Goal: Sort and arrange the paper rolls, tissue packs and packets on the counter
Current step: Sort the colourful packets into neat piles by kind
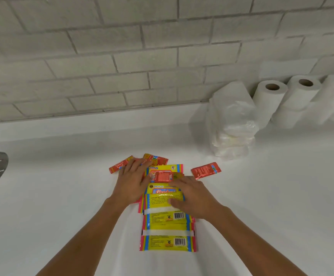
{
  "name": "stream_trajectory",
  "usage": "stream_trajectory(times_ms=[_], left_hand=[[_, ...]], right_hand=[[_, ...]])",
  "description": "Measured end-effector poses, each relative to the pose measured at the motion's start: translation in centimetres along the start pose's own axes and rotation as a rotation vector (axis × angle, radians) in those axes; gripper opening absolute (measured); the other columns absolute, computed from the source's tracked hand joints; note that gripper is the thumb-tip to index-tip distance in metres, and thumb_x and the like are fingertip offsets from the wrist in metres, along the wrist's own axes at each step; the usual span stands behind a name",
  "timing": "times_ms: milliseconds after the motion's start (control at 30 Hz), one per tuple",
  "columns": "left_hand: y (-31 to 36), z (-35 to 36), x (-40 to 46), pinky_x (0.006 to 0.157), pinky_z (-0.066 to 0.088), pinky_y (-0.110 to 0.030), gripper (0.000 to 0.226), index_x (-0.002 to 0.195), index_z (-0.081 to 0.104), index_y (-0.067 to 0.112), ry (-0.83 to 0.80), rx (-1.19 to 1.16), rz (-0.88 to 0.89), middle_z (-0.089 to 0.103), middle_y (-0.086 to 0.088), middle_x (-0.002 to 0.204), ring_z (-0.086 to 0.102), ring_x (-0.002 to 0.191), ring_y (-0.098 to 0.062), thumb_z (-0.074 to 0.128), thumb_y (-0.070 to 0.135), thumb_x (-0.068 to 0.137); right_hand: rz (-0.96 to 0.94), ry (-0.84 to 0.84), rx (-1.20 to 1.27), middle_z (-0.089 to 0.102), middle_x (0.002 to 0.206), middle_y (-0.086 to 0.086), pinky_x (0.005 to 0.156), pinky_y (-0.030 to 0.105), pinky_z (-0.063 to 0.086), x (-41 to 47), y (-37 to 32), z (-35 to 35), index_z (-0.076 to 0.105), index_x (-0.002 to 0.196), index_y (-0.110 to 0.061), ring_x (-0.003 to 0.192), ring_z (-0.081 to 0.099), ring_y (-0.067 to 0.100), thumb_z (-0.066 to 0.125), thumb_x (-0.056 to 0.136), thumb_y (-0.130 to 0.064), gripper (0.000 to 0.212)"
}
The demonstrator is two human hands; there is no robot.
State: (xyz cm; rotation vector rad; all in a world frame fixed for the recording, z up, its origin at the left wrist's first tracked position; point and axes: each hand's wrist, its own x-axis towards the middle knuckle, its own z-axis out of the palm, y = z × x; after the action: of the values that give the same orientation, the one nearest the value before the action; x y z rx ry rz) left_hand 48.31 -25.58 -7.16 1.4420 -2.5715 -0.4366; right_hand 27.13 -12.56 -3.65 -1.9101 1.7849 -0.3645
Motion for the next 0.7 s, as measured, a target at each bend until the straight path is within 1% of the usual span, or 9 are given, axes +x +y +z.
stream_trajectory(times_ms=[67, 100, 200, 300, 400, 467, 533, 600, 700], left_hand=[[0.8, -0.3, -1.3, 0.111, 0.038, -0.046, 0.061, 0.138, 0.053, 0.033, 0.052, -0.050, 0.003, 0.048, 0.006, 0.146, 0.036, 0.140, -0.022, 0.026, 0.063, 0.092], [1.3, -0.2, -2.0, 0.108, 0.041, -0.042, 0.056, 0.134, 0.058, 0.031, 0.048, -0.080, 0.001, 0.052, 0.007, 0.142, 0.041, 0.135, -0.020, 0.031, 0.060, 0.094], [2.5, 0.2, -4.3, 0.098, 0.045, -0.034, 0.039, 0.128, 0.062, 0.030, 0.010, -0.139, 0.013, 0.055, 0.008, 0.133, 0.045, 0.126, -0.016, 0.045, 0.048, 0.097], [2.8, 0.6, -5.8, 0.095, 0.045, -0.030, 0.040, 0.127, 0.063, 0.031, 0.010, -0.156, -0.010, 0.055, 0.009, 0.130, 0.045, 0.122, -0.014, 0.045, 0.051, 0.097], [3.1, 0.5, -6.6, 0.096, 0.045, -0.030, 0.033, 0.126, 0.062, 0.031, 0.030, -0.199, -0.053, 0.054, 0.009, 0.131, 0.043, 0.123, -0.013, 0.049, 0.046, 0.100], [3.3, 0.3, -6.9, 0.098, 0.045, -0.031, 0.032, 0.126, 0.061, 0.031, 0.033, -0.269, -0.076, 0.053, 0.010, 0.130, 0.043, 0.123, -0.011, 0.051, 0.045, 0.099], [3.5, -0.2, -7.3, 0.097, 0.048, -0.032, 0.029, 0.123, 0.062, 0.034, 0.042, -0.366, -0.102, 0.055, 0.012, 0.127, 0.048, 0.121, -0.010, 0.052, 0.046, 0.098], [3.9, -0.9, -7.4, 0.092, 0.052, -0.031, 0.024, 0.116, 0.062, 0.040, 0.063, -0.470, -0.133, 0.057, 0.014, 0.121, 0.055, 0.114, -0.009, 0.052, 0.049, 0.097], [5.0, -2.4, -7.5, 0.076, 0.055, -0.019, 0.017, 0.108, 0.061, 0.043, 0.080, -0.676, -0.219, 0.064, 0.014, 0.115, 0.065, 0.100, -0.003, 0.050, 0.048, 0.096]], right_hand=[[0.031, -0.090, -0.102, 0.042, 0.144, -0.007, 0.109, 0.043, 0.032, -0.8, 0.0, 0.6, 0.038, 0.145, -0.032, 0.132, 0.035, 0.018, 0.063, 0.085, -0.056, 0.069], [0.046, -0.105, -0.128, 0.040, 0.144, -0.006, 0.108, 0.043, 0.032, -1.0, 0.0, 0.8, 0.036, 0.147, -0.033, 0.131, 0.034, 0.019, 0.064, 0.083, -0.057, 0.074], [0.078, -0.106, -0.148, 0.039, 0.141, -0.005, 0.104, 0.043, 0.034, -0.9, -0.1, 1.0, 0.034, 0.148, -0.033, 0.127, 0.035, 0.020, 0.070, 0.079, -0.057, 0.082], [0.121, -0.141, -0.128, 0.042, 0.134, -0.003, 0.103, 0.042, 0.035, -0.6, -0.5, 0.5, 0.040, 0.144, -0.032, 0.124, 0.036, 0.020, 0.075, 0.074, -0.057, 0.083], [0.155, -0.150, -0.031, 0.045, 0.129, -0.002, 0.099, 0.038, 0.041, -0.3, -0.6, 0.1, 0.054, 0.133, -0.029, 0.119, 0.042, 0.018, 0.081, 0.072, -0.051, 0.071], [0.187, -0.116, 0.120, 0.048, 0.123, -0.003, 0.094, 0.032, 0.047, -0.2, -0.6, -0.1, 0.061, 0.122, -0.023, 0.113, 0.050, 0.015, 0.084, 0.073, -0.039, 0.057], [0.222, -0.114, 0.283, 0.052, 0.116, -0.004, 0.090, 0.027, 0.049, -0.4, -0.7, -0.7, 0.062, 0.117, -0.020, 0.109, 0.055, 0.012, 0.085, 0.074, -0.028, 0.049], [0.230, -0.120, 0.404, 0.058, 0.107, -0.007, 0.082, 0.022, 0.050, -0.6, -0.9, -1.5, 0.064, 0.111, -0.020, 0.101, 0.059, 0.009, 0.084, 0.076, -0.022, 0.041], [0.201, -0.073, 0.503, 0.062, 0.095, -0.012, 0.072, 0.016, 0.049, -0.7, -1.4, -3.0, 0.067, 0.102, -0.022, 0.088, 0.061, 0.004, 0.083, 0.077, -0.019, 0.030]])
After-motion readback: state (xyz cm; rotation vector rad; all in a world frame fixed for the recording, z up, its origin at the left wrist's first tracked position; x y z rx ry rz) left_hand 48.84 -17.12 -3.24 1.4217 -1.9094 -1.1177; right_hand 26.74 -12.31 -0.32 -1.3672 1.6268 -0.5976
